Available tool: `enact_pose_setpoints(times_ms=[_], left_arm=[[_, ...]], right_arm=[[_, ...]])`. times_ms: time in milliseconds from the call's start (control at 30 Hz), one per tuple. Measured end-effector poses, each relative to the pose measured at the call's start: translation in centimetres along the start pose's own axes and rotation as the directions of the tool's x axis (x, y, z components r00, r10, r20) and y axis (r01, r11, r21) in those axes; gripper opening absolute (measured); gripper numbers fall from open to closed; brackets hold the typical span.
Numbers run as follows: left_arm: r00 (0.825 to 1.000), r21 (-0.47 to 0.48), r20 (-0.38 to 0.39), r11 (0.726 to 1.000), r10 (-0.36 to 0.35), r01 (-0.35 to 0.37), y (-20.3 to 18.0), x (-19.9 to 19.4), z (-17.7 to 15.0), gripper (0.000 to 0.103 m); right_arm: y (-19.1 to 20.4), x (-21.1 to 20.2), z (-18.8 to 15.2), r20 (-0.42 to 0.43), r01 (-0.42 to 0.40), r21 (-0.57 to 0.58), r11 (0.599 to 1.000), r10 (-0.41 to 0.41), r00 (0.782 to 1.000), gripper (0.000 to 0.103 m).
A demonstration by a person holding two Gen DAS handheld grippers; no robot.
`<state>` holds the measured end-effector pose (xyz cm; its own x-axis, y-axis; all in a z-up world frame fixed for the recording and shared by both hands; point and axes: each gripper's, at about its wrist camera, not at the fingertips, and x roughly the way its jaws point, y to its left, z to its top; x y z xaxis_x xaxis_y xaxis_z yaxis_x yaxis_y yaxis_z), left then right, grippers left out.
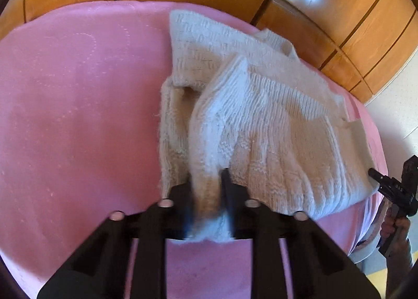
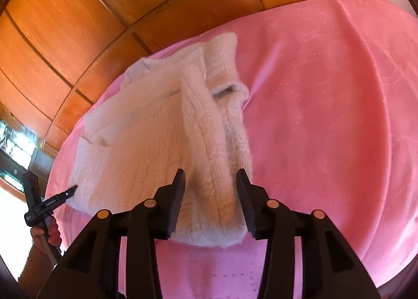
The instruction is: Fold small clothes
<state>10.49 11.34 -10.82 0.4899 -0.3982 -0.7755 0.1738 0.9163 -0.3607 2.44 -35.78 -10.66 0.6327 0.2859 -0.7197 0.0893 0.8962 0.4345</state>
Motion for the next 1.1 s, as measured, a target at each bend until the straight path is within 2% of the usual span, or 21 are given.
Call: enact_pose_setpoints(times_ms=[33, 100, 200, 433, 533, 667, 700, 733, 767, 800, 833, 867, 933, 1000, 1100], left_arm=[[1.000, -0.005, 0.006, 1.000, -0.005, 0.005, 0.0, -0.4, -0.4, 0.008], [1.000, -0.010, 0.020, 1.000, -0.009, 0.009, 0.0, -1.6, -1.5, 0.006], [0.999, -0.031, 0.034, 0.999, -0.036, 0.037, 0.0, -3.7, -3.5, 0.005], [0.994, -0.128, 0.043, 0.986, -0.105, 0.110, 0.4, -9.2, -9.7, 0.004], [0.994, -0.164, 0.016, 0.980, -0.110, 0.111, 0.6, -11.1, -12.8, 0.004], [0.998, -0.168, -0.009, 0.984, -0.067, 0.065, 0.4, -12.6, -14.9, 0.005], [1.000, -0.168, -0.004, 0.985, -0.030, 0.029, 0.3, -12.7, -14.6, 0.005], [0.998, -0.162, 0.019, 0.985, 0.054, -0.050, 0.1, -13.0, -14.0, 0.009], [0.995, -0.156, 0.038, 0.984, 0.088, -0.081, -0.1, -13.0, -13.6, 0.026], [0.989, -0.149, 0.077, 0.983, 0.123, -0.110, -0.5, -13.4, -12.8, 0.034], [0.986, -0.144, 0.102, 0.983, 0.130, -0.115, -0.8, -13.7, -12.5, 0.039], [0.987, -0.120, 0.132, 0.990, 0.095, -0.079, -1.5, -14.1, -11.9, 0.039], [0.987, -0.033, 0.158, 0.999, -0.021, 0.026, -3.4, -14.8, -11.3, 0.039], [0.986, 0.075, 0.149, 0.995, -0.075, 0.064, -6.0, -14.2, -10.8, 0.039], [0.991, 0.171, 0.085, 0.981, -0.102, 0.087, -8.7, -11.5, -10.4, 0.039]], right_arm=[[0.3, 0.4, -0.2, -0.024, 0.003, -0.024, 1.000, -0.003, 1.000, 0.011], [0.9, 0.6, -0.7, -0.045, 0.008, -0.056, 0.998, -0.010, 0.999, 0.007], [1.0, -0.5, -1.3, -0.037, -0.028, -0.045, 0.999, 0.026, 0.999, 0.006], [1.2, -6.3, -3.5, 0.001, -0.144, -0.031, 0.989, 0.145, 0.989, 0.005], [0.8, -8.0, -5.5, -0.027, -0.127, -0.052, 0.991, 0.126, 0.992, 0.005], [-0.2, -8.4, -7.1, -0.059, -0.106, -0.029, 0.994, 0.104, 0.993, 0.005], [-0.1, -8.3, -7.1, -0.055, -0.090, -0.033, 0.995, 0.088, 0.995, 0.006], [-0.1, -8.0, -6.9, -0.044, -0.068, -0.038, 0.997, 0.066, 0.997, 0.010], [0.1, -7.8, -6.6, -0.033, -0.055, -0.038, 0.998, 0.054, 0.998, 0.012], [0.2, -7.7, -6.2, -0.011, -0.034, -0.043, 0.998, 0.034, 0.999, 0.023], [0.6, -7.7, -5.7, 0.019, 0.000, -0.058, 0.998, 0.001, 1.000, 0.044], [1.1, -7.8, -5.3, 0.046, 0.021, -0.073, 0.997, -0.018, 0.999, 0.048], [2.9, -8.1, -4.8, 0.079, 0.017, -0.126, 0.992, -0.007, 0.997, 0.046], [4.8, -7.8, -4.6, 0.068, -0.024, -0.194, 0.981, 0.038, 0.997, 0.045], [8.8, -5.1, -4.7, 0.011, -0.069, -0.297, 0.952, 0.076, 0.997, 0.043]])
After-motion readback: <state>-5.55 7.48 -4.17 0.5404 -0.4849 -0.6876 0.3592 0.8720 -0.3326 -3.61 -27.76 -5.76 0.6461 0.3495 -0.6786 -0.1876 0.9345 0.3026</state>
